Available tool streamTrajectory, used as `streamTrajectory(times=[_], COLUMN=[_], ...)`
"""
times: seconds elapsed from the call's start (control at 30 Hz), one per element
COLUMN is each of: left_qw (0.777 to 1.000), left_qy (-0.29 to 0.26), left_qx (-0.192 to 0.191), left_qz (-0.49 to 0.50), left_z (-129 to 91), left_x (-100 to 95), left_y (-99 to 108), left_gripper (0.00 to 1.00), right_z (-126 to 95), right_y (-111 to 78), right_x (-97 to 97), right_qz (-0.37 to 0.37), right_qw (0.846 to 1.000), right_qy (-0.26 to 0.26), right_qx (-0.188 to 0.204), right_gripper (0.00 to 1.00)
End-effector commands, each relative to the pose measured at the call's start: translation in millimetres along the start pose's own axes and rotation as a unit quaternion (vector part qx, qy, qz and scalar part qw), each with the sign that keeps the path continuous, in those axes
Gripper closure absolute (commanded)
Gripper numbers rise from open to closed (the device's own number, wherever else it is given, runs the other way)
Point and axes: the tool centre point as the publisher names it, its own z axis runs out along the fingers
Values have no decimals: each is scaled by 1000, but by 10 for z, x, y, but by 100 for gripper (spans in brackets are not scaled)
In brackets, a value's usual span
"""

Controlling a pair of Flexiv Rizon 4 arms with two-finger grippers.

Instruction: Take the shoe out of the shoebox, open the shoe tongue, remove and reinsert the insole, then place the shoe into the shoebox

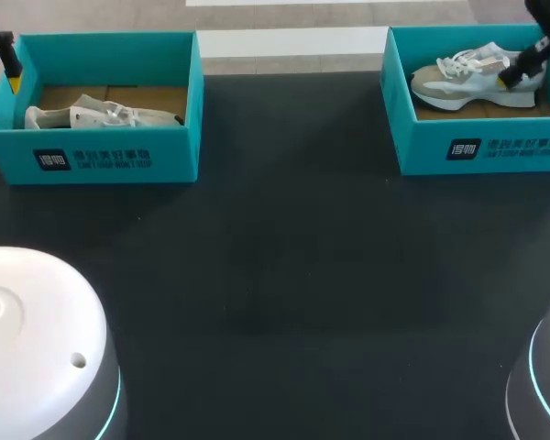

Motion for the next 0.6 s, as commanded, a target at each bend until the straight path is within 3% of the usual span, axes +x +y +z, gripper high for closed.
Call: streamTrajectory(times=[0.03,0.07,0.17,0.43,0.6], left_qw=[1000,1000,1000,1000,1000], left_qy=[1,1,1,1,1], left_qx=[-1,-1,-1,-1,-1], left_qz=[0,0,0,0,0], left_z=[-6,-6,-6,-6,-6], left_x=[-1,-1,-1,-1,-1], left_y=[-15,-15,-15,-15,-15], left_gripper=[0,0,0,0,0], right_z=[80,109,175,380,380], right_y=[268,308,348,255,255], right_x=[-137,-192,-296,-628,-628], right_qz=[124,138,156,232,232], right_qw=[985,984,981,963,963], right_qy=[-88,-88,-96,-124,-124], right_qx=[82,66,71,60,60], right_gripper=[0,0,0,0,0])
